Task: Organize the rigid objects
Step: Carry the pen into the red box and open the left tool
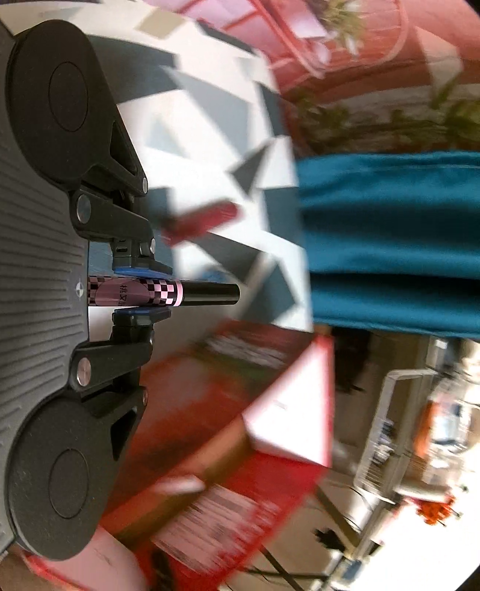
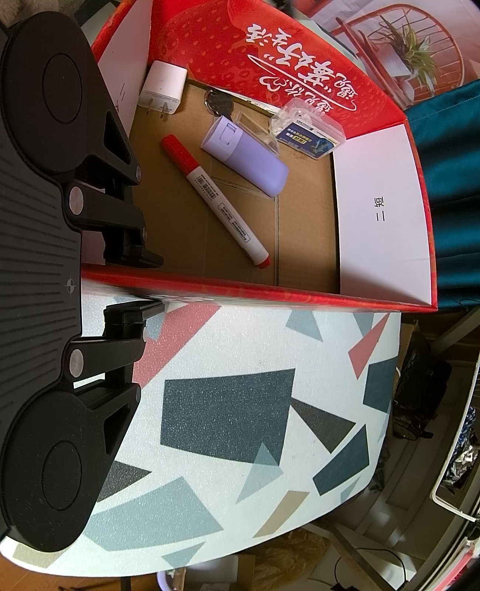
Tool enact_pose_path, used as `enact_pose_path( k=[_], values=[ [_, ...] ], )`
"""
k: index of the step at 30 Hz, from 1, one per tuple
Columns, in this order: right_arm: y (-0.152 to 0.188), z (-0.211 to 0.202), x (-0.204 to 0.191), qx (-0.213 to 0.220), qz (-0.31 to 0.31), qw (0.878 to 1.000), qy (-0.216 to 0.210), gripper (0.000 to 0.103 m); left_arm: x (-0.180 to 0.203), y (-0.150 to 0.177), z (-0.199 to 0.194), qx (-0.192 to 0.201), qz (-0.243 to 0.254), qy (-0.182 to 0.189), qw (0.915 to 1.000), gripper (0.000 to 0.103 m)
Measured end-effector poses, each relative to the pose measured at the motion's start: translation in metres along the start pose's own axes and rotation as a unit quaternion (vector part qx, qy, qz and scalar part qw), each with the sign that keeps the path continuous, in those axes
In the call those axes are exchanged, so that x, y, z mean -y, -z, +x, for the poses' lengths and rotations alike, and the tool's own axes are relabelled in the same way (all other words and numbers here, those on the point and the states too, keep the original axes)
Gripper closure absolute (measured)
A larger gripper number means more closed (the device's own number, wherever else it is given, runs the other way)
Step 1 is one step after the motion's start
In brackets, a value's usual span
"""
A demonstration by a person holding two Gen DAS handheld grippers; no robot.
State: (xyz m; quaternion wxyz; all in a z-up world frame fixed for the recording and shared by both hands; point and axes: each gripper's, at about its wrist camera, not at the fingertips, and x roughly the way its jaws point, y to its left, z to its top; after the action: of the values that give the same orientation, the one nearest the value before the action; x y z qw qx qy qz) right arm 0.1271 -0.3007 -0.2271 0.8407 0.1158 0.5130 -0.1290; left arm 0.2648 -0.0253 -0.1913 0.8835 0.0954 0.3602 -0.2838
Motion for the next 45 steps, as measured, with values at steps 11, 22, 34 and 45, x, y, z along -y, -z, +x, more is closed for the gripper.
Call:
enact_pose_path(
  k=[11, 22, 34, 45],
  values=[
    [0.000, 0.000, 0.000, 0.000, 0.000, 1.000, 0.000, 0.084, 0.074, -0.051, -0.016, 0.054, 0.098, 0.082, 0.9904, 0.086],
    [0.000, 0.000, 0.001, 0.000, -0.001, 1.000, -0.001, 0.084, 0.115, -0.042, 0.044, -0.019, 0.152, 0.095, 0.9836, 0.086],
    [0.000, 0.000, 0.001, -0.001, -0.001, 1.000, -0.001, 0.084, 0.116, -0.033, 0.061, -0.051, 0.165, 0.095, 0.9805, 0.086],
    [0.000, 0.000, 0.000, 0.000, 0.000, 1.000, -0.002, 0.084, 0.089, -0.045, 0.039, -0.002, 0.106, 0.136, 0.9851, 0.045]
  ],
)
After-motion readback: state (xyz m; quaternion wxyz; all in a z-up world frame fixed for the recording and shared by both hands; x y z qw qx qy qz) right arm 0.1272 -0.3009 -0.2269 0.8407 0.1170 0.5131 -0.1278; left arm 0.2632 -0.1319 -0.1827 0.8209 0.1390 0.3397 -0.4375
